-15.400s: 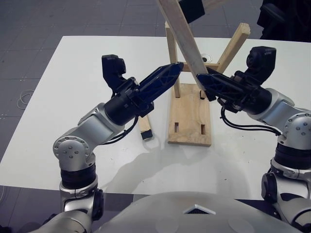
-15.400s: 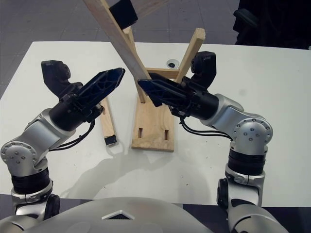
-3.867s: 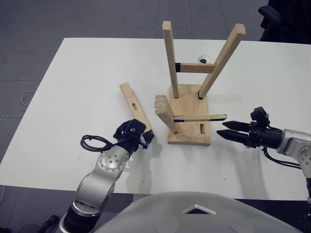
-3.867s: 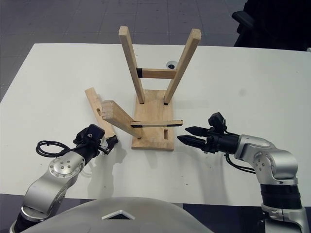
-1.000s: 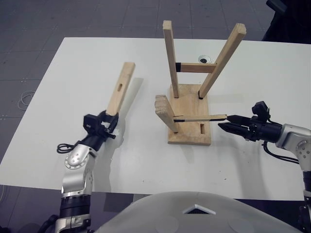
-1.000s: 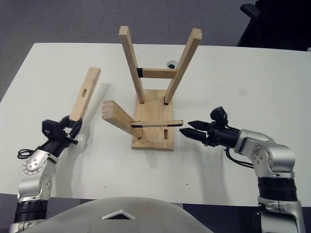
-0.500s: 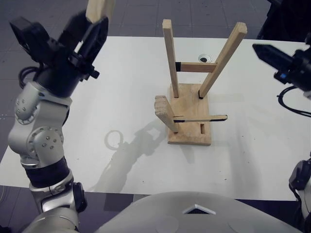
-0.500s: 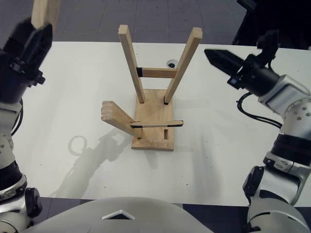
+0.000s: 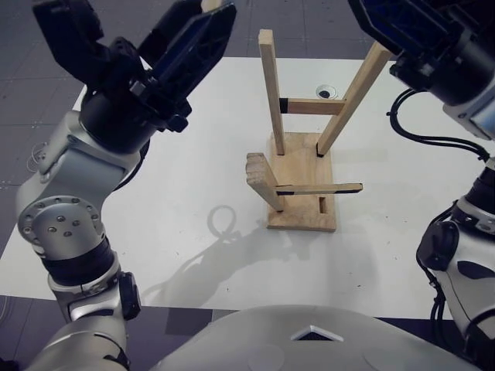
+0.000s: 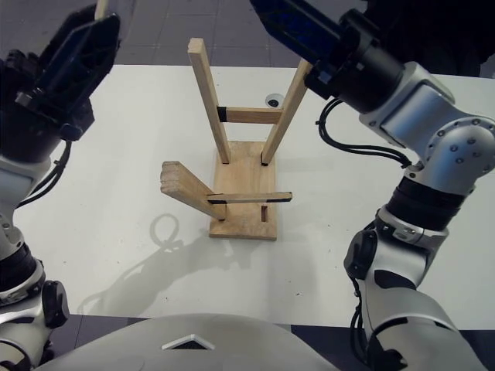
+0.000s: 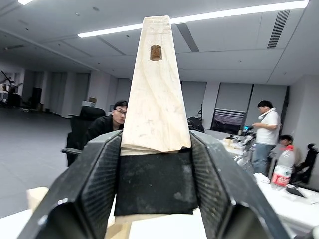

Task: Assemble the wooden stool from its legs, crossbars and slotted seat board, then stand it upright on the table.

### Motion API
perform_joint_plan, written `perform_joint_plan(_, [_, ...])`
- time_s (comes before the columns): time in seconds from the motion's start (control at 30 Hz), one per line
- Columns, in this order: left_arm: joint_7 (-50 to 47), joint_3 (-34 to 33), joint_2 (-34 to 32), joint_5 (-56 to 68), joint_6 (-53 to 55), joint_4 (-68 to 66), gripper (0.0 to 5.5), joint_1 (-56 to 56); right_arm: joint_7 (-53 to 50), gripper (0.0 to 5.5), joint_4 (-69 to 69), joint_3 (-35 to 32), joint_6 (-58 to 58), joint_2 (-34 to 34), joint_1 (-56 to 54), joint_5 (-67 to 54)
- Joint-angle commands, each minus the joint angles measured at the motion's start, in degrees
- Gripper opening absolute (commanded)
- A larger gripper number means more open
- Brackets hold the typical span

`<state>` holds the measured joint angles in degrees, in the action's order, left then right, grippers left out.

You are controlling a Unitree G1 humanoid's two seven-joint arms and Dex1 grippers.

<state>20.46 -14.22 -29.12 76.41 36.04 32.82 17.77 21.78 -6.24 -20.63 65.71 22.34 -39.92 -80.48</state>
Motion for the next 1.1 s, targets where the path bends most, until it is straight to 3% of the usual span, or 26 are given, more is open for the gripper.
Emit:
perform_joint_plan(0.03, [1.41,1.77,1.49,5.33,1.33,-0.31,2.05,-0.55,-1.03,3.74,-0.77,2.35,0.06,-1.85,-0.45,-3.82])
perform_joint_plan(0.17, [3.35,1.98,1.67,10.41,2.61,-2.3,2.05,-0.85,-0.28,3.74,-0.02,3.99,0.08,-2.29,-0.52,-6.73])
perform_joint_plan(0.43, [5.59,3.51,1.83,10.88,3.34,-3.23,2.05,-2.46,1.93,4.9,0.39,6.22,0.31,-1.66,0.06,-12.85])
perform_joint_plan(0.73, [5.58,5.17,2.28,13.47,3.89,-2.08,2.05,-2.02,1.6,4.9,1.65,9.52,-1.63,-3.24,-2.33,-13.79])
perform_joint_plan(1.1, [4.93,4.5,2.09,13.92,3.94,-2.12,2.05,-2.41,10.0,4.9,3.04,10.97,0.12,1.63,-0.36,-9.2])
